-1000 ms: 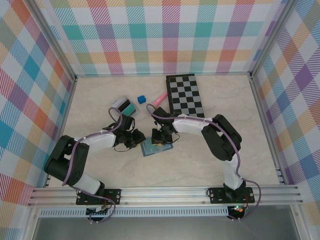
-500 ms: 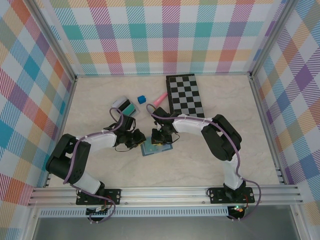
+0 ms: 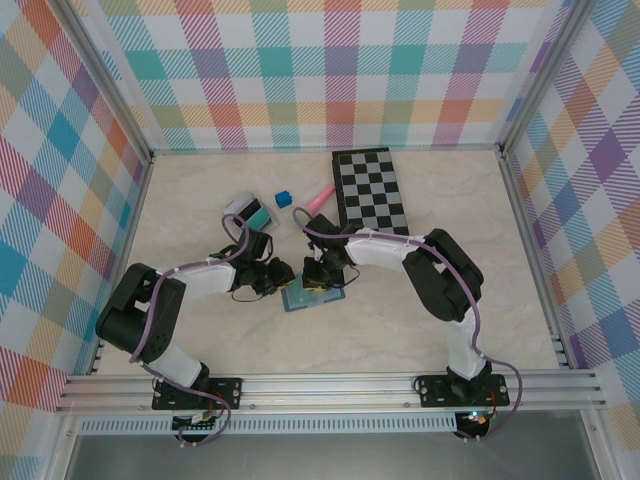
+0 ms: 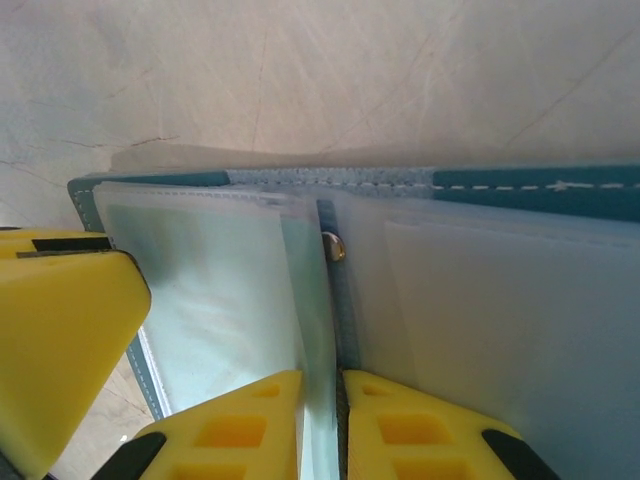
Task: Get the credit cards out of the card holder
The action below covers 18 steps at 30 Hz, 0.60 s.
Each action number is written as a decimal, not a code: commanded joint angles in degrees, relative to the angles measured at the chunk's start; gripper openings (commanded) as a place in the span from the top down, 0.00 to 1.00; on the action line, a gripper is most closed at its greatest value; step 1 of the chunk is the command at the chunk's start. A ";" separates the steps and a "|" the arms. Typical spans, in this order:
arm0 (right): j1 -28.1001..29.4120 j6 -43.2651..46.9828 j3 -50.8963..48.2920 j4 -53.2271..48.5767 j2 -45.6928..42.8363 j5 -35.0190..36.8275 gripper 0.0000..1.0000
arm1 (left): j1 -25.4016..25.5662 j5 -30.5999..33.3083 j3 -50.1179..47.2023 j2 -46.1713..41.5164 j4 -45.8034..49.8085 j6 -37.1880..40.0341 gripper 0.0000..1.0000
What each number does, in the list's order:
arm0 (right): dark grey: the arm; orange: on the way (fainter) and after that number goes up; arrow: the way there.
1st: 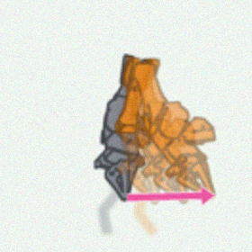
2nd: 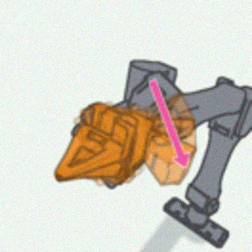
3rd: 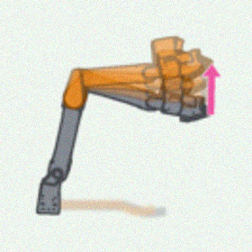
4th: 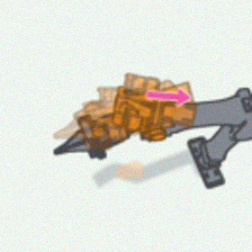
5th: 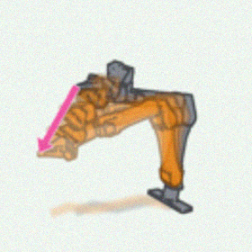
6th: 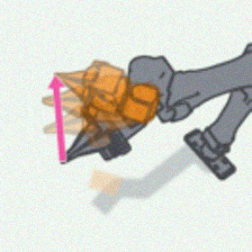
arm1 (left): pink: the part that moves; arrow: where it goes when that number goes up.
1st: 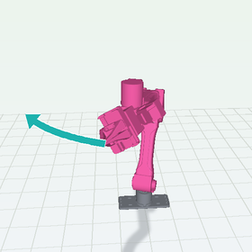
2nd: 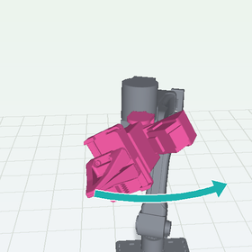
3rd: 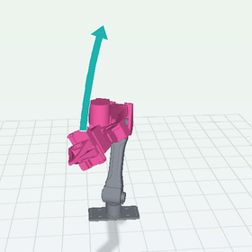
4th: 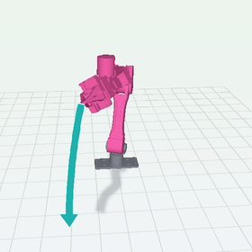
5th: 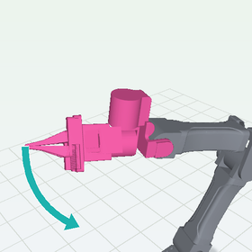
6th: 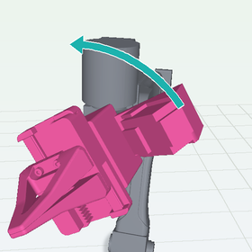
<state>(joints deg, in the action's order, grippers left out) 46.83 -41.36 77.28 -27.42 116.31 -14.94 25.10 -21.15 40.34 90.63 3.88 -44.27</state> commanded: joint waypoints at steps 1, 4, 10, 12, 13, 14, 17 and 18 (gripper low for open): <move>0.81 0.32 -2.04 1.64 3.47 -2.48 0.83 | 1.26 -6.75 -0.11 1.43 -3.23 2.06 0.76; 0.72 0.28 -2.04 1.83 3.32 -2.73 0.83 | 1.26 -7.39 -0.63 0.41 -4.14 2.77 0.79; 0.60 0.14 -2.82 2.25 1.60 -2.73 0.80 | 1.21 -2.85 -0.74 -1.54 -1.29 4.41 0.94; 0.56 0.06 -3.37 2.68 0.04 -2.57 0.77 | 1.20 -1.12 -0.80 -2.09 -0.40 4.61 0.99; 0.54 0.12 -3.68 3.01 -0.93 -2.55 0.74 | 1.17 -0.18 -0.87 -2.52 0.22 4.68 1.00; 0.55 0.46 -4.00 3.33 -2.06 -2.55 0.72 | 1.16 0.96 -0.87 -2.93 1.11 4.79 1.00; 0.54 0.67 -4.68 3.11 -5.60 -1.30 0.64 | 1.11 2.97 -0.66 -4.11 3.13 5.54 1.00; 0.56 0.57 -5.00 3.12 -6.95 -0.79 0.61 | 1.17 3.26 -0.48 -4.52 3.82 5.92 1.00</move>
<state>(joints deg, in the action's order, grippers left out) 46.83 -41.17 73.58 -23.75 113.36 -16.40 25.36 -20.14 40.23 88.05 4.14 -40.16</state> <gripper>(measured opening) 0.380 0.039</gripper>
